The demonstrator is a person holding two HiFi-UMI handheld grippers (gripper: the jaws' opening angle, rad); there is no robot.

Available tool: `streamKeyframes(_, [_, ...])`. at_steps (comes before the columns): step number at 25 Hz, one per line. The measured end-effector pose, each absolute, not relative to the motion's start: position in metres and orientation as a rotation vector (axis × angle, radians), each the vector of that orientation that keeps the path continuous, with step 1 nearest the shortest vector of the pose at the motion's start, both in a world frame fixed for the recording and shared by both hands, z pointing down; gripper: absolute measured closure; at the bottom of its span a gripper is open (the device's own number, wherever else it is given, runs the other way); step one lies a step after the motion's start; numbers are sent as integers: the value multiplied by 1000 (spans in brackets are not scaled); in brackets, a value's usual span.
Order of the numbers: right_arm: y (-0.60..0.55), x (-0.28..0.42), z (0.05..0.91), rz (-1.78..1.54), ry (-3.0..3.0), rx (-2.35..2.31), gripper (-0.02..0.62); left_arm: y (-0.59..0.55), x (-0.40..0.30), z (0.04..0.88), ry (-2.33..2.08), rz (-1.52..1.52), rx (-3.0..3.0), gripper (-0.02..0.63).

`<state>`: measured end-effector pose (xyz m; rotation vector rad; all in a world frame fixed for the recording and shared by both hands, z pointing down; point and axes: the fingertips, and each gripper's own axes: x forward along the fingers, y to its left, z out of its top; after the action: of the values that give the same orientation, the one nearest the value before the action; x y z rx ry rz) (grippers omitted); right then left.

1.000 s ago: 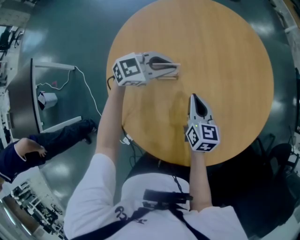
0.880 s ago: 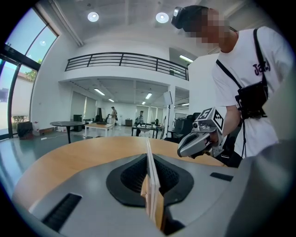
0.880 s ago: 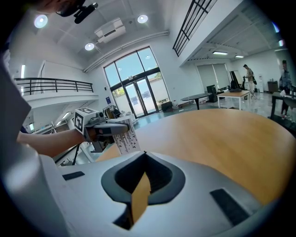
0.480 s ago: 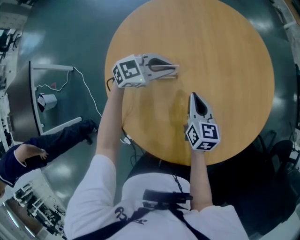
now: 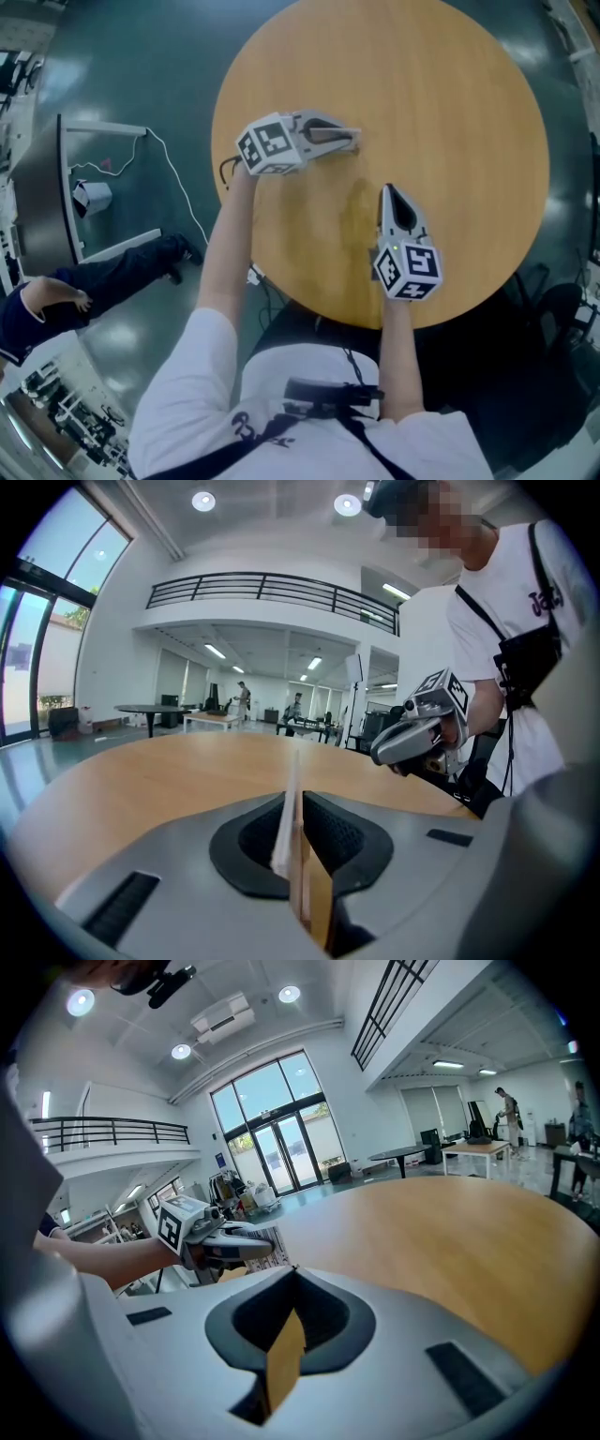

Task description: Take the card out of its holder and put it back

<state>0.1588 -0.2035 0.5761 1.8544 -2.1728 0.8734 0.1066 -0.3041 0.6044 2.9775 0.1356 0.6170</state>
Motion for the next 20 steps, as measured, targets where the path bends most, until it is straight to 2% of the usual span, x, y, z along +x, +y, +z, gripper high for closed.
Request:
streamKeyframes(10, [-185,155,562,832,-2190,1828,575,-324,69,621,-178,748,2881,557])
streamKeyframes(15, [-169,148,543,778,-2203,1825,575,-336,10,624,-525,707,2776,449])
streamKeyframes(20, [-169,137,515,634,-2250,1808,575,-326,-39,600,-780,603,2736,425])
